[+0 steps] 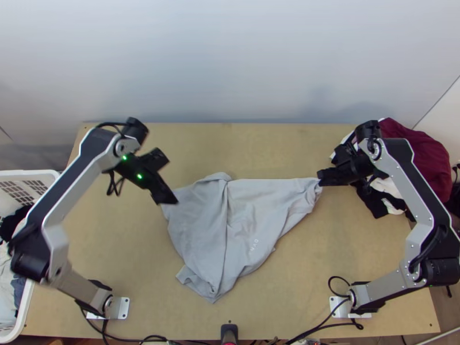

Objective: Fold the t-shirt

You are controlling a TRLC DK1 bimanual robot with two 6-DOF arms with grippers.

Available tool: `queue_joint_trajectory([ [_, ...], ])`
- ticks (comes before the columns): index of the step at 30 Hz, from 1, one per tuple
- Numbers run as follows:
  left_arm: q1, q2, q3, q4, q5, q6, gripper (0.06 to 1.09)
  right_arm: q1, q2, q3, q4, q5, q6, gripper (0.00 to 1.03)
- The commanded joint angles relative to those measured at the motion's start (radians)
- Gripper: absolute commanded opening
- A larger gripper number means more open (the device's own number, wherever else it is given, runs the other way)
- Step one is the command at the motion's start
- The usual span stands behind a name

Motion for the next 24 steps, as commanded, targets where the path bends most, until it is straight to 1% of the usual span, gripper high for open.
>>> queue_joint_trajectory([
  [1,0.203,0.156,-0.055,0.118,-0.196,0.07,0.94,0.072,-0.024,-0.006,0.004,0.0,0.008,0.03],
  [3,0.204,0.183,-0.075,0.132,-0.23,0.057,0.94,0.094,-0.029,-0.014,0.015,0.0,0.008,0.03],
  [5,0.204,0.203,-0.095,0.146,-0.231,0.03,0.94,0.115,-0.029,-0.015,0.023,0.0,0.009,0.03],
  [10,0.18,0.214,-0.149,0.241,-0.233,-0.031,0.94,0.137,-0.04,-0.017,0.035,0.0,0.011,0.03],
  [12,0.166,0.225,-0.152,0.273,-0.231,-0.062,0.89,0.137,-0.046,-0.017,0.035,0.0,0.011,0.03],
  [16,0.118,0.223,-0.138,0.287,-0.212,-0.094,0.88,0.137,-0.057,-0.02,0.036,0.0,0.009,0.03],
  [24,0.062,0.237,-0.109,0.298,-0.21,-0.147,0.88,0.143,-0.067,-0.038,0.049,0.0,0.008,0.03],
])
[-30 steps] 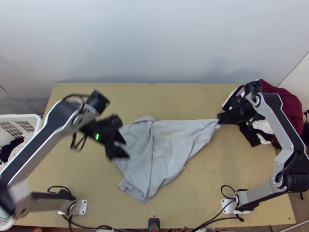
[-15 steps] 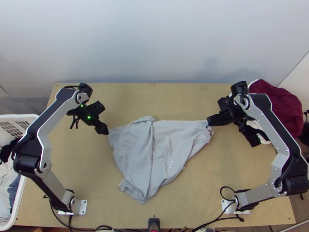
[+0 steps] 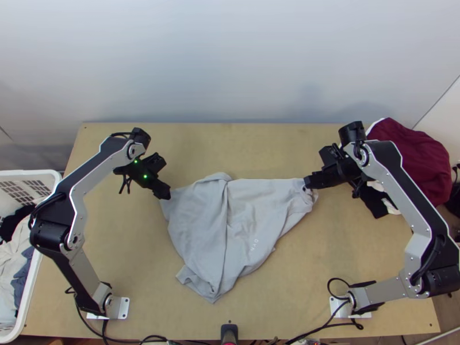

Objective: Fold the t-shirt

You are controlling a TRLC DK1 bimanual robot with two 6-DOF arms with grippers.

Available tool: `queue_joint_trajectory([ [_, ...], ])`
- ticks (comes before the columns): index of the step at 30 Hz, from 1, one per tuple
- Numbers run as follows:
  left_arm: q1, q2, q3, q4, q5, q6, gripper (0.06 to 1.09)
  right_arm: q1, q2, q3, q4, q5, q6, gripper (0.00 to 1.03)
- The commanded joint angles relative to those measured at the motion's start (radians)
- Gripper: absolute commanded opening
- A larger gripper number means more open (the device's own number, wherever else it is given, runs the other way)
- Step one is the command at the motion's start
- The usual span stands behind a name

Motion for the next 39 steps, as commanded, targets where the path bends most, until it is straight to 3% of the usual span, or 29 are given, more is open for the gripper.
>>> queue_joint_trajectory([
  [1,-0.046,0.018,0.0,0.026,0.001,-0.039,0.88,0.009,-0.011,-0.013,0.012,0.0,-0.002,0.03],
  [4,-0.06,0.019,-0.033,0.062,-0.03,-0.038,0.88,0.009,-0.015,-0.015,0.014,0.0,-0.003,0.03],
  [6,-0.069,0.013,-0.06,0.111,-0.065,-0.038,0.81,0.009,-0.017,-0.016,0.015,0.0,-0.003,0.03],
  [13,-0.098,0.015,-0.108,0.189,-0.098,-0.041,0.79,0.009,-0.023,-0.021,0.018,0.0,-0.008,0.03],
  [23,-0.117,0.015,-0.158,0.24,-0.099,-0.041,0.42,0.008,-0.034,-0.045,0.035,0.002,-0.008,0.03],
  [29,-0.109,0.013,-0.171,0.255,-0.093,-0.047,0.09,0.008,-0.037,-0.052,0.038,0.0,-0.008,0.03],
  [34,-0.079,-0.025,-0.157,0.209,-0.022,-0.07,0.09,0.018,-0.034,-0.055,0.047,0.0,-0.008,0.03],
  [39,0.049,-0.148,0.013,0.043,0.154,-0.11,0.09,0.035,-0.046,0.008,0.046,0.0,0.001,0.03],
])
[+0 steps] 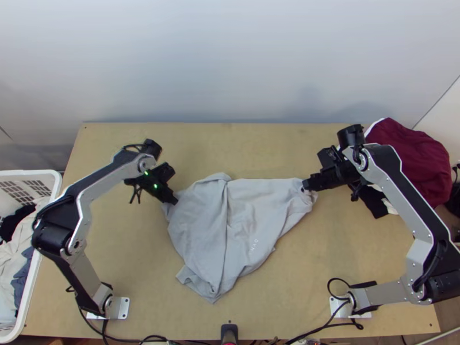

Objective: Fold the t-shirt

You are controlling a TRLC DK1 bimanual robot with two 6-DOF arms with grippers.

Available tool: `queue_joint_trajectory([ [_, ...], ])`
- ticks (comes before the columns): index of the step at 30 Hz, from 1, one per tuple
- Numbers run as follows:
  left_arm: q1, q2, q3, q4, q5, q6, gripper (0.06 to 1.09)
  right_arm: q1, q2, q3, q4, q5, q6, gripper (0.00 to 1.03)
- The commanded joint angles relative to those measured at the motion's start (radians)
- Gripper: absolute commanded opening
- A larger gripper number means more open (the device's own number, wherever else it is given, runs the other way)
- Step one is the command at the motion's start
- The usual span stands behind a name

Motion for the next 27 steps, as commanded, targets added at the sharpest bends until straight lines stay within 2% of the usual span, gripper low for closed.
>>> queue_joint_trajectory([
  [1,0.147,-0.121,0.184,-0.161,0.176,-0.036,0.09,0.017,-0.011,0.061,0.001,-0.002,0.012,0.03],
  [7,0.394,-0.181,0.404,-0.35,0.375,-0.057,0.09,0.002,-0.012,0.173,-0.03,-0.017,0.026,0.03],
  [11,0.514,-0.226,0.503,-0.387,0.394,-0.062,0.09,-0.005,-0.012,0.252,-0.03,-0.065,0.035,0.03],
  [14,0.615,-0.249,0.563,-0.387,0.432,-0.12,0.09,-0.008,-0.011,0.315,-0.03,-0.117,0.041,0.03],
  [19,0.747,-0.292,0.612,-0.307,0.432,-0.275,0.09,-0.063,-0.02,0.426,-0.016,-0.172,0.067,0.03],
  [27,0.911,-0.324,0.684,-0.244,0.432,-0.364,0.09,-0.166,-0.028,0.482,0.024,-0.238,0.127,0.03],
])
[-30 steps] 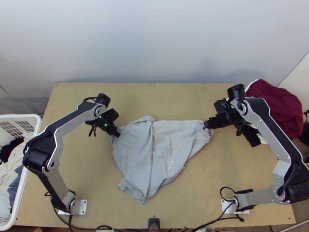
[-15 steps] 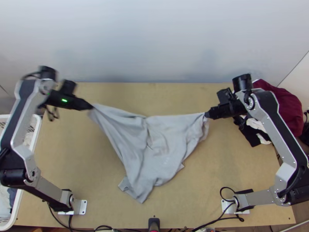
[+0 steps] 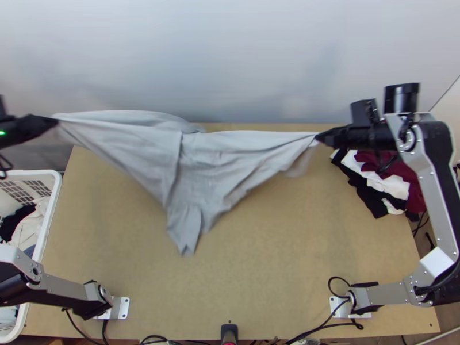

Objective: Fold the t-shirt

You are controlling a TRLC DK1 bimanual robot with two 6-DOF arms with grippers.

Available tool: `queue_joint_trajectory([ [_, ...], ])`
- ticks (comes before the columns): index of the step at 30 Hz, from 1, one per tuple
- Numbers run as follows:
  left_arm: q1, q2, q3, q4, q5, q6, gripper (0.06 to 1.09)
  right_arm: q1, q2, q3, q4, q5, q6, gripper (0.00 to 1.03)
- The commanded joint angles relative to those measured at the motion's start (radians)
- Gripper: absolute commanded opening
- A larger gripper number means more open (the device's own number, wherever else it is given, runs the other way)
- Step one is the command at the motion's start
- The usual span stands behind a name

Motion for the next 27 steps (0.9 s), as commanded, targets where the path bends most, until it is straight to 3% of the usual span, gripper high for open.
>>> queue_joint_trajectory([
  [1,0.155,-0.037,0.047,0.036,0.007,-0.07,0.09,-0.09,-0.007,0.056,0.025,-0.068,0.045,0.03],
  [4,0.158,-0.083,-0.046,-0.036,0.024,0.05,0.09,-0.091,-0.009,-0.002,0.022,-0.086,0.039,0.03],
  [8,0.108,-0.168,-0.19,-0.286,0.063,0.372,0.09,-0.07,0.047,-0.086,-0.11,-0.089,-0.001,0.03],
  [10,0.071,-0.249,-0.327,-0.288,0.061,0.427,0.09,-0.058,0.07,-0.145,-0.135,-0.088,-0.013,0.03],
  [15,-0.069,-0.381,-0.563,-0.288,0.058,0.472,0.09,-0.015,0.129,-0.263,-0.171,-0.068,-0.052,0.03],
  [19,-0.25,-0.436,-0.698,-0.288,0.057,0.47,0.1,0.002,0.24,-0.283,-0.299,-0.029,-0.108,0.03],
  [25,-0.346,-0.439,-0.83,-0.285,0.023,0.473,0.11,-0.036,0.306,-0.296,-0.352,0.023,-0.131,0.03],
  [26,-0.352,-0.43,-0.835,-0.285,0.023,0.484,0.19,-0.039,0.307,-0.298,-0.352,0.024,-0.131,0.03],
  [27,-0.356,-0.422,-0.833,-0.282,0.021,0.507,0.39,-0.041,0.309,-0.298,-0.352,0.031,-0.133,0.03],
])
